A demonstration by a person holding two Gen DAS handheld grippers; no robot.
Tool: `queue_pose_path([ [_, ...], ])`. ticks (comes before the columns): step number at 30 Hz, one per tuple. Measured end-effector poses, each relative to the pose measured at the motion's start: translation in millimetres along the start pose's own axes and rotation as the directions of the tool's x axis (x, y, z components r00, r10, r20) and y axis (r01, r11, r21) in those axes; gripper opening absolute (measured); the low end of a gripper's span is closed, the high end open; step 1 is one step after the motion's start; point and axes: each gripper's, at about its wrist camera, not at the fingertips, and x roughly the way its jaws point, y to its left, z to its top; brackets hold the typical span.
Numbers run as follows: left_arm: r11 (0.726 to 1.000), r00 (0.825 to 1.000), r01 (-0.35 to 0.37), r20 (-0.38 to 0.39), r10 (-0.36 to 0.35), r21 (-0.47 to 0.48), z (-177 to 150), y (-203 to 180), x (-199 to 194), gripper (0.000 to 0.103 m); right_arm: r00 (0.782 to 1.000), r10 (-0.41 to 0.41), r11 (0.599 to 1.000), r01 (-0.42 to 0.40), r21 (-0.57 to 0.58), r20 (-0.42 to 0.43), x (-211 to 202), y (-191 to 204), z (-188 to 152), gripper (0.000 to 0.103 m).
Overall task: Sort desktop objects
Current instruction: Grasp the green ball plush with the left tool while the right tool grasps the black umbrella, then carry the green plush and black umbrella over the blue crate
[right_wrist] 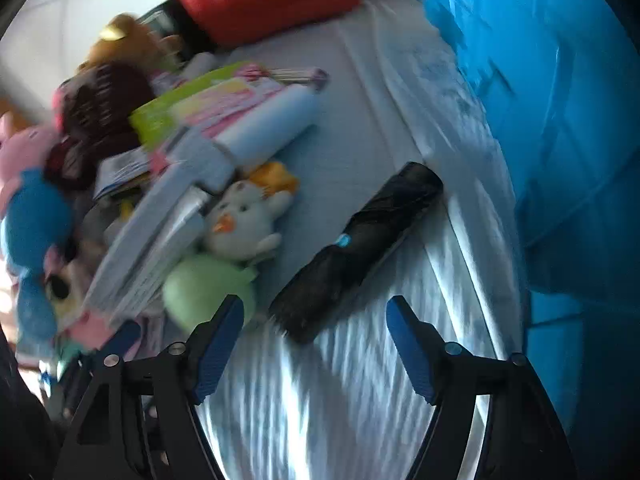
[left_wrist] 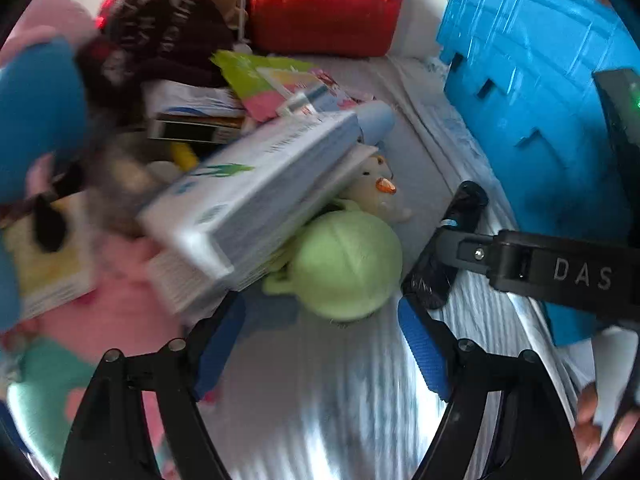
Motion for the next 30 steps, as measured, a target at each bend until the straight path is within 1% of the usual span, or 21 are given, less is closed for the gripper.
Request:
queue_pose_path([
  [1,1.000,1.000,-0.017,0.000,0.017,0.005,2.7,-2.8,7.5,0.079,1.000,0.024,0.999,-0.024,0.047,0.001,4.9,1.6,0.4,0.075],
  [2,1.000,1.000,-0.031,0.006,0.031,0.004,5.2,-4.5,13.3,0.079,1.000,0.012,0.999,-0.012,0.052,-0.002,10.7,-0.3,3.2,0.075],
  [3,1.000,1.000,-0.008,0.004,0.008,-0.008,9.5,-5.1,18.9,0.079,1.000,0.007,0.998,-0.007,0.056,-0.004,14.7,-2.7,5.0,0.075],
  [4,1.000,1.000,-0.003,-0.004,0.003,-0.015,13.7,-6.0,23.2,0.078,1.000,-0.001,0.998,0.002,0.058,-0.007,18.8,-4.0,6.6,0.075],
  [6,1.000,1.000,-0.016,-0.014,0.016,-0.011,20.0,-9.1,29.8,0.064,1.000,-0.019,0.998,0.020,0.062,-0.013,25.6,-6.1,8.9,0.075],
  [7,1.000,1.000,-0.020,-0.020,0.020,-0.004,22.4,-10.3,32.9,0.061,1.000,-0.023,0.997,0.025,0.068,-0.021,30.8,-8.2,9.8,0.074],
  [8,1.000,1.000,-0.020,-0.020,0.020,-0.005,24.8,-10.6,34.5,0.060,0.999,-0.028,0.997,0.030,0.068,-0.029,35.1,-9.5,10.7,0.068],
  [9,1.000,1.000,-0.018,-0.021,0.018,-0.006,25.4,-10.2,35.4,0.060,0.999,-0.011,0.998,0.014,0.067,-0.037,39.6,-10.6,11.7,0.066],
  [10,1.000,1.000,-0.014,-0.022,0.014,-0.001,24.6,-9.5,35.0,0.059,0.999,-0.022,0.999,0.023,0.046,-0.029,39.2,-8.0,13.0,0.062],
  [12,1.000,0.999,-0.014,-0.030,0.015,0.011,20.8,-5.2,31.7,0.058,0.999,-0.027,0.999,0.028,0.019,-0.045,38.5,-4.6,12.6,0.052],
  [13,1.000,0.999,-0.017,-0.039,0.018,0.012,17.6,-1.9,29.0,0.058,0.998,-0.035,0.999,0.035,0.000,-0.057,36.7,-3.5,10.2,0.050],
  [15,1.000,0.999,-0.019,-0.049,0.020,0.015,11.8,4.8,23.3,0.058,0.996,-0.052,0.998,0.049,-0.033,-0.073,31.9,-4.2,2.7,0.042],
  [16,1.000,0.999,-0.016,-0.049,0.016,0.018,10.0,6.4,22.7,0.058,0.995,-0.059,0.997,0.055,-0.048,-0.078,29.6,-5.4,-1.9,0.040],
  [18,1.000,0.999,-0.009,-0.050,0.010,0.027,10.3,7.0,23.6,0.058,0.991,-0.084,0.992,0.074,-0.102,-0.103,31.3,-2.4,-9.0,0.039],
  [19,1.000,0.998,-0.009,-0.055,0.010,0.027,12.2,5.6,25.3,0.058,0.991,-0.092,0.990,0.080,-0.115,-0.101,32.9,-0.8,-9.9,0.039],
  [21,0.999,0.998,-0.003,-0.055,0.005,0.035,15.6,1.8,28.3,0.058,0.990,-0.118,0.985,0.108,-0.132,-0.077,35.6,2.4,-6.6,0.041],
  [23,0.998,0.999,-0.013,-0.050,0.016,0.058,15.0,-1.5,27.5,0.058,0.988,-0.151,0.977,0.144,-0.158,-0.039,39.2,4.6,-1.5,0.041],
  [24,0.998,0.999,-0.015,-0.050,0.018,0.067,12.4,-2.1,24.2,0.058,0.988,-0.146,0.977,0.138,-0.160,-0.040,39.2,4.1,-1.0,0.037],
  [26,0.997,0.999,-0.015,-0.047,0.018,0.078,4.8,-1.7,14.8,0.058,0.989,-0.139,0.974,0.128,-0.187,-0.049,36.6,5.7,-6.4,0.035],
  [28,0.997,0.999,-0.015,-0.039,0.019,0.080,-3.5,0.5,1.5,0.058,0.990,-0.131,0.972,0.119,-0.205,-0.046,29.5,8.1,-19.0,0.034],
  [30,0.997,1.000,-0.012,-0.015,0.013,0.075,-9.4,2.2,-15.9,0.058,0.995,-0.095,0.976,0.085,-0.201,-0.038,15.8,11.0,-32.9,0.034],
])
